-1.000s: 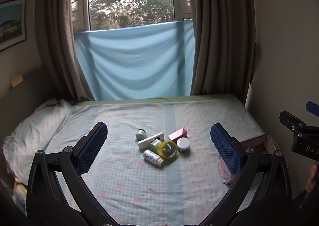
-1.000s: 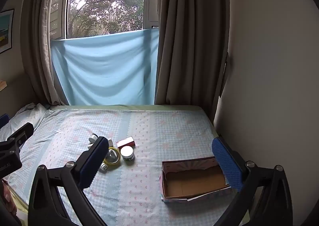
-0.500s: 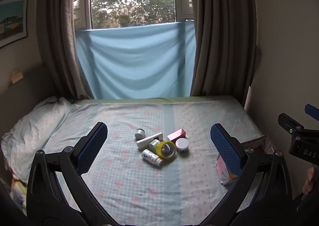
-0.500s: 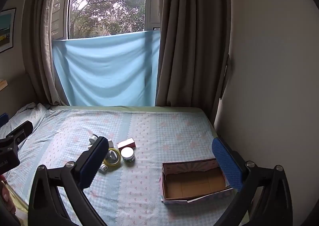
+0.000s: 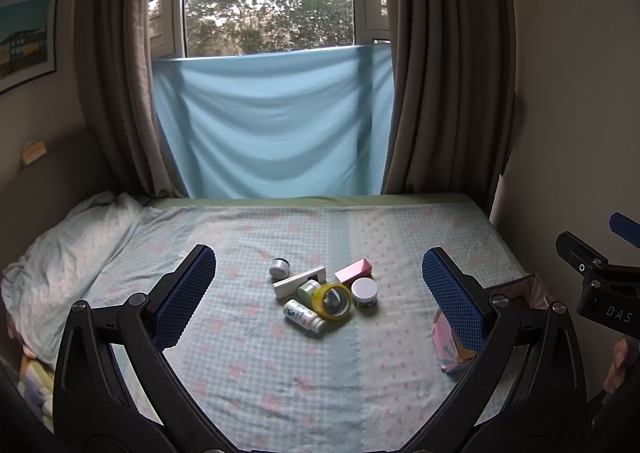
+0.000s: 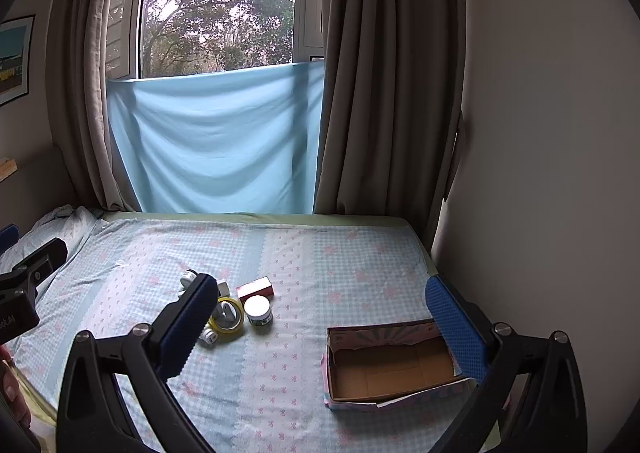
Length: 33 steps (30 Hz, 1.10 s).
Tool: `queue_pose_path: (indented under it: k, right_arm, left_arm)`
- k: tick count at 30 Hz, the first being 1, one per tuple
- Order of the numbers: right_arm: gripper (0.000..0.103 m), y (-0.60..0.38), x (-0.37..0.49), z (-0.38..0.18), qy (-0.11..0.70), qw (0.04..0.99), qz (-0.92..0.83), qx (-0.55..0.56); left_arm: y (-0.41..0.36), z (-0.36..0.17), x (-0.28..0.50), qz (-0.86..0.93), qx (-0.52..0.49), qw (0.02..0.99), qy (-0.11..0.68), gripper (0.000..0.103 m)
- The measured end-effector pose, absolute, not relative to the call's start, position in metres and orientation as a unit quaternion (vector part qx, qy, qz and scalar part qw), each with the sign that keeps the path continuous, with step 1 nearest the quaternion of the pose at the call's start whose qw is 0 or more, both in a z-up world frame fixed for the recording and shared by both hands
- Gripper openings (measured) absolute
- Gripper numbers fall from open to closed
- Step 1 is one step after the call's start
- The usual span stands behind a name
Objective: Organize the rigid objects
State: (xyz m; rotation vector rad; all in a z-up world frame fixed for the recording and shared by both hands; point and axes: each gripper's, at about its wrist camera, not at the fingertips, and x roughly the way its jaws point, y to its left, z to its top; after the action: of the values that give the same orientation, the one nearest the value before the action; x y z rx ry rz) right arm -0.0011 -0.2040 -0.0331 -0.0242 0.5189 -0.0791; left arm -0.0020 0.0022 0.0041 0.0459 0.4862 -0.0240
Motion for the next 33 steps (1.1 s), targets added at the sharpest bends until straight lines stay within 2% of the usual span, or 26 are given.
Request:
queue_pose_path:
  k: [33]
  right_arm:
    - [0.103, -0.2020, 0.0009, -0.0328, 0.239, 0.970, -0.031, -0.015]
  left_arm:
    - [0.0071, 0.0055, 0.0029, -0.017, 0.011, 0.969, 0.245, 0.102]
